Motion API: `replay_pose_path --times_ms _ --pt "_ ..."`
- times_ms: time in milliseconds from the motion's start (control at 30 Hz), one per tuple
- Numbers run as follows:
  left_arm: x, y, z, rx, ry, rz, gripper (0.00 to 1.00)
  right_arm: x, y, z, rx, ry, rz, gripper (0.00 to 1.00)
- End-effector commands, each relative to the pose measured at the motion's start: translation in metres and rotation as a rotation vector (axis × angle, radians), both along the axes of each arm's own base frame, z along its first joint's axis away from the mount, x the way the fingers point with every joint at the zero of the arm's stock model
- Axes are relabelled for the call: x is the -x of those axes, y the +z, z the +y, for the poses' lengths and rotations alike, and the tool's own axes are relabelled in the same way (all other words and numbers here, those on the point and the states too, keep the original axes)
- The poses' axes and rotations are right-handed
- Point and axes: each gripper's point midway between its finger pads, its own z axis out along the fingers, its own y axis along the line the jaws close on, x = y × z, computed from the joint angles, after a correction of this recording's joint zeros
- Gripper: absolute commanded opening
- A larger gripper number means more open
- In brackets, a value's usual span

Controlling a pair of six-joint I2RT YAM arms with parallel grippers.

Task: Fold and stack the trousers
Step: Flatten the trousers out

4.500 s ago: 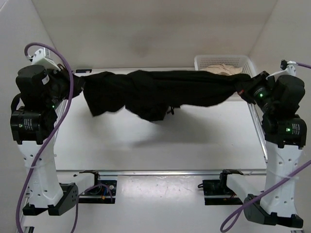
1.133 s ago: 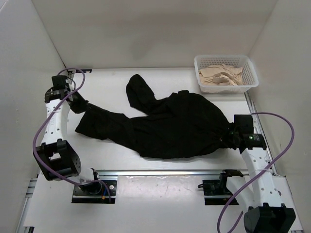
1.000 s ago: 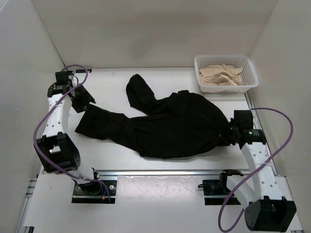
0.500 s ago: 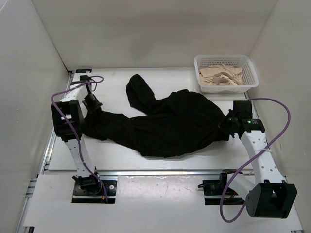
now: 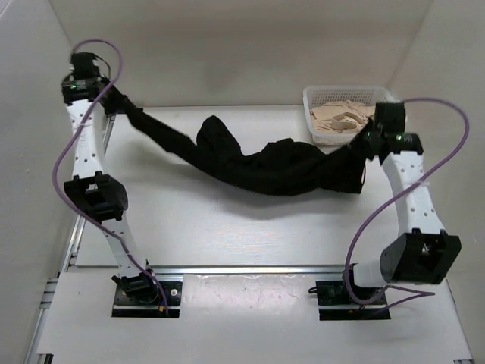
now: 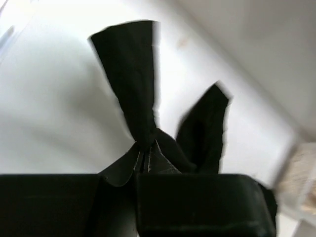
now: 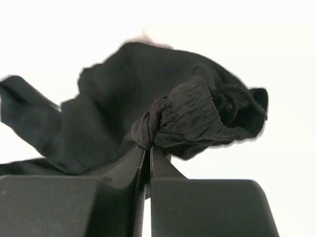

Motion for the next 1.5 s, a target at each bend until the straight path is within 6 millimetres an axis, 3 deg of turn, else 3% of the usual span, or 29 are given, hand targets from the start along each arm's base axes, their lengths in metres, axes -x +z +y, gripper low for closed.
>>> replay_pose_path --times_ms 0,67,100,133,200,267,300,333,367,400,433,467,500,533,567,600,700,733,767,833,867,933,1000,1100,1267,1367,1400,1467 --pt "0.031 0.08 0.017 0.046 0.043 -0.163 0.1 -0.039 0.119 -0.019 0.055 -0.032 -0.297 0.0" --pt "0.042 0.091 0.027 0.061 0.064 -0.201 0.1 -0.037 0.142 -0.023 0.053 -0.039 -0.342 0.0" --pt "0.047 0.076 0.042 0.09 0.092 -0.185 0.1 -0.031 0.151 -0.029 0.057 -0.055 -0.36 0.0" --pt "0.062 0.088 0.046 0.078 0.109 -0.217 0.1 -0.027 0.152 -0.03 0.053 -0.056 -0.364 0.0" --pt "0.077 0.074 0.056 0.081 0.144 -0.199 0.1 -0.014 0.138 -0.034 0.035 -0.069 -0.331 0.0" --pt "0.102 0.034 0.067 0.099 0.217 -0.101 0.1 0.014 0.096 -0.033 0.017 -0.1 -0.241 0.0" --pt "0.11 0.019 0.07 0.104 0.237 -0.068 0.1 0.033 0.089 -0.033 0.002 -0.137 -0.239 0.0" --pt "0.129 -0.015 0.068 0.128 0.272 0.017 0.1 0.051 0.039 -0.04 0.013 -0.2 -0.123 0.0" --pt "0.137 -0.03 0.068 0.138 0.283 0.043 0.1 0.066 0.02 -0.044 0.006 -0.241 -0.083 0.0" --pt "0.143 -0.045 0.064 0.156 0.293 0.068 0.17 0.087 0.01 -0.047 -0.001 -0.281 -0.071 0.0" --pt "0.148 -0.058 0.061 0.164 0.295 0.092 0.24 0.107 -0.027 -0.045 -0.017 -0.318 0.018 0.17" --pt "0.16 -0.083 0.053 0.192 0.292 0.153 0.37 0.118 -0.04 -0.044 -0.022 -0.325 0.046 0.38" --pt "0.165 -0.091 0.051 0.192 0.283 0.177 0.76 0.133 -0.045 -0.044 -0.022 -0.335 0.051 0.6" --pt "0.167 -0.095 0.049 0.195 0.266 0.188 0.87 0.138 -0.052 -0.043 -0.028 -0.342 0.058 0.78" --pt "0.167 -0.096 0.049 0.188 0.257 0.19 0.89 0.146 -0.062 -0.039 -0.038 -0.333 0.087 0.93" --pt "0.169 -0.096 0.052 0.181 0.256 0.19 0.89 0.149 -0.062 -0.039 -0.038 -0.333 0.087 0.96" --pt "0.169 -0.084 0.052 0.169 0.255 0.159 0.84 0.149 -0.057 -0.033 -0.048 -0.286 0.086 0.97" --pt "0.169 -0.084 0.052 0.169 0.255 0.159 0.79 0.151 -0.061 -0.033 -0.041 -0.277 0.111 0.97" --pt "0.17 -0.085 0.054 0.156 0.254 0.162 0.66 0.149 -0.057 -0.033 -0.041 -0.277 0.099 0.96" --pt "0.177 -0.091 0.054 0.151 0.266 0.188 0.62 0.148 -0.062 -0.03 -0.05 -0.256 0.128 0.96" --pt "0.18 -0.097 0.052 0.157 0.267 0.206 0.62 0.148 -0.062 -0.027 -0.057 -0.237 0.129 0.96" --pt "0.189 -0.119 0.046 0.181 0.255 0.265 0.79 0.152 -0.079 -0.02 -0.085 -0.217 0.19 0.97" --pt "0.189 -0.133 0.048 0.185 0.261 0.295 0.87 0.157 -0.099 -0.008 -0.147 -0.187 0.249 0.98" --pt "0.179 -0.171 0.04 0.22 0.229 0.381 1.0 0.161 -0.119 0.001 -0.197 -0.18 0.288 1.0" --pt "0.156 -0.204 0.022 0.24 0.181 0.454 1.0 0.17 -0.139 0.001 -0.219 -0.21 0.355 1.0" --pt "0.151 -0.227 0.014 0.24 0.199 0.517 0.99 0.179 -0.151 -0.003 -0.228 -0.243 0.389 1.0" --pt "0.147 -0.229 0.016 0.241 0.199 0.518 0.96 0.179 -0.153 -0.005 -0.219 -0.249 0.389 1.0" --pt "0.139 -0.238 0.014 0.245 0.197 0.53 0.79 0.181 -0.162 -0.007 -0.221 -0.26 0.394 0.99"
